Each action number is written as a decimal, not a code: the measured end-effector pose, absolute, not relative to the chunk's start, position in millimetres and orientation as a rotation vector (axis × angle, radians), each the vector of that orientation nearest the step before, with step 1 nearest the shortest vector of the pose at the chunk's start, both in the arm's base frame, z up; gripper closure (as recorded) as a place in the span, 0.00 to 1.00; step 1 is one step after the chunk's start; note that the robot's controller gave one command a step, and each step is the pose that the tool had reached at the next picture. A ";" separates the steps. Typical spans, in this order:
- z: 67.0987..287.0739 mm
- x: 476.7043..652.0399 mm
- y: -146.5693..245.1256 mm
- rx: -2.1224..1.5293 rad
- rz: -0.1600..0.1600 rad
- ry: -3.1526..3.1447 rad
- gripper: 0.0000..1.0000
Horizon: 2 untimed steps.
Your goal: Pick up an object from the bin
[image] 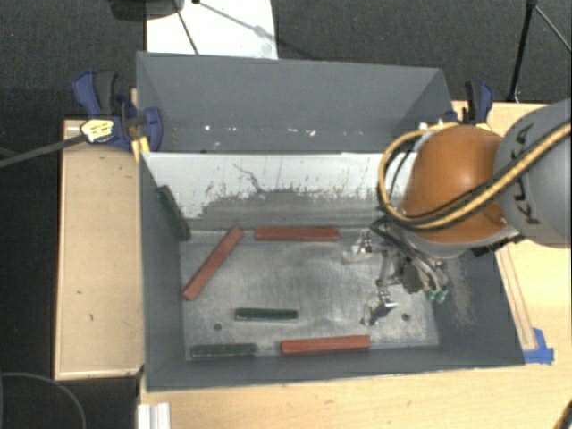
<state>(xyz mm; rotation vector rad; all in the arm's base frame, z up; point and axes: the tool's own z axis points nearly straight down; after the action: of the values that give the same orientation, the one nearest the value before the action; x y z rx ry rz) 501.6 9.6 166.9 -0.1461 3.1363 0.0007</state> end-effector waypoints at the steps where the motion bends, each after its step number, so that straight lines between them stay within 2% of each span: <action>1: 165.6 502.2 24.7 -0.169 0.006 3.126 0.00; 2: 131.5 508.0 -5.2 -0.331 0.003 3.131 0.00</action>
Offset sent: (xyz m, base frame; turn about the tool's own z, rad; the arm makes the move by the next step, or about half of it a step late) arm 0.0133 -0.0262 -0.0182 -0.1461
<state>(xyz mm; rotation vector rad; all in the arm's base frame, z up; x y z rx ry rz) 508.0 -5.2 131.5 -0.3313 3.1307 0.0025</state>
